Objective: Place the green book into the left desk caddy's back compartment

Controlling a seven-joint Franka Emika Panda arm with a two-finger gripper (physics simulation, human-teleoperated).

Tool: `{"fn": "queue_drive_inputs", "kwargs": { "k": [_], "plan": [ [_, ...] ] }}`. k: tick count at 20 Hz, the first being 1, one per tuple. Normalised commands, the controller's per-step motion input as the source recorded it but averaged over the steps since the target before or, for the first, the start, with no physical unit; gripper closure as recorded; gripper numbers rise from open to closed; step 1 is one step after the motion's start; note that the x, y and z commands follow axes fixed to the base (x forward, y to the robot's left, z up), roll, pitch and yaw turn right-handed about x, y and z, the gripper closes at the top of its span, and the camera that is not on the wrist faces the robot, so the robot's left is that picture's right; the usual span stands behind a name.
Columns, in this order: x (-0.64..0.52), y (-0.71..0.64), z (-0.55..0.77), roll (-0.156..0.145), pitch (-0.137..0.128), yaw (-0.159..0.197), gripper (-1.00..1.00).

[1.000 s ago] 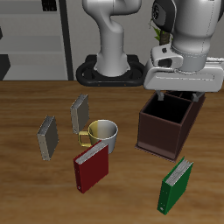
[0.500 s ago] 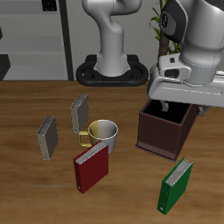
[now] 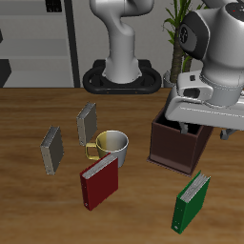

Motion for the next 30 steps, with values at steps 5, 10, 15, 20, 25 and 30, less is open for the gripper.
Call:
{"fn": "queue_drive_inputs", "kwargs": {
  "k": [5,10,15,20,25,30],
  "plan": [
    [0.13,0.09,-0.34,0.016,-0.023,-0.046,-1.00],
    [0.14,-0.01,-0.40,0.000,-0.012,-0.041,-1.00],
    [0.09,-0.02,-0.26,-0.006,0.023,-0.022,-1.00],
    [0.09,-0.10,-0.32,-0.014,0.037,-0.013,-1.00],
    [0.08,-0.13,-0.29,-0.023,0.037,-0.026,-1.00],
    [0.12,0.00,-0.45,0.008,0.073,-0.021,-1.00]
  ]
}}
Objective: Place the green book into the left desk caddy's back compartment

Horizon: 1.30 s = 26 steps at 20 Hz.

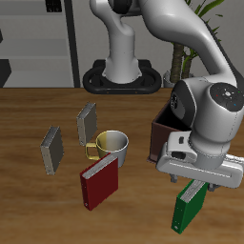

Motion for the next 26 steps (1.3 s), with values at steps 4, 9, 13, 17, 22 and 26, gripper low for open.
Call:
{"fn": "queue_drive_inputs", "kwargs": {
  "k": [4,9,13,17,22,26],
  "plan": [
    [0.11,0.00,-0.50,0.028,0.148,-0.048,-1.00],
    [0.02,0.04,-0.44,0.073,0.153,-0.030,1.00],
    [-0.07,-0.06,-0.03,-0.029,0.018,0.002,1.00],
    [-0.09,-0.16,0.18,-0.049,-0.032,-0.013,1.00],
    [-0.16,-0.11,0.38,-0.037,-0.081,0.013,1.00],
    [-0.17,0.00,0.36,-0.034,-0.117,0.119,1.00]
  ]
}}
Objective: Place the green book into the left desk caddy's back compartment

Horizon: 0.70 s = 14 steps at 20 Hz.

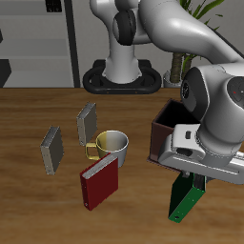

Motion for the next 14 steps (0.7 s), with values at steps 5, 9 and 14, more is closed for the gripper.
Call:
{"fn": "queue_drive_inputs", "kwargs": {
  "k": [5,9,14],
  "plan": [
    [-0.22,0.04,0.43,-0.007,-0.057,0.040,1.00],
    [-0.33,-0.03,0.56,-0.005,-0.083,0.050,1.00],
    [-0.36,-0.07,0.50,-0.017,-0.069,0.000,1.00]
  ]
}}
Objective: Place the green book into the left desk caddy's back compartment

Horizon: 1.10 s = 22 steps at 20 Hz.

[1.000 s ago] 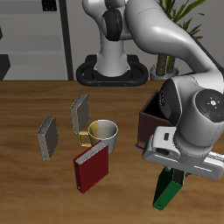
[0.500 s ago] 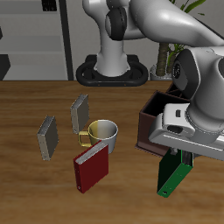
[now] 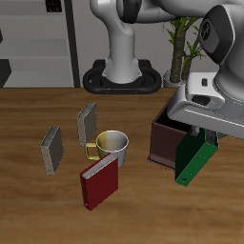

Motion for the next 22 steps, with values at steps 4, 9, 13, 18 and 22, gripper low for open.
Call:
{"fn": "queue_drive_inputs", "kwargs": {
  "k": [4,9,13,18,22],
  "plan": [
    [-0.17,-0.04,0.27,-0.003,-0.039,0.019,1.00],
    [-0.25,-0.08,0.45,-0.021,-0.059,0.032,1.00],
    [-0.26,-0.08,0.47,-0.004,-0.065,-0.001,1.00],
    [-0.20,-0.08,0.31,-0.022,-0.022,0.003,1.00],
    [-0.22,-0.05,0.18,-0.021,-0.028,0.022,1.00]
  ]
}}
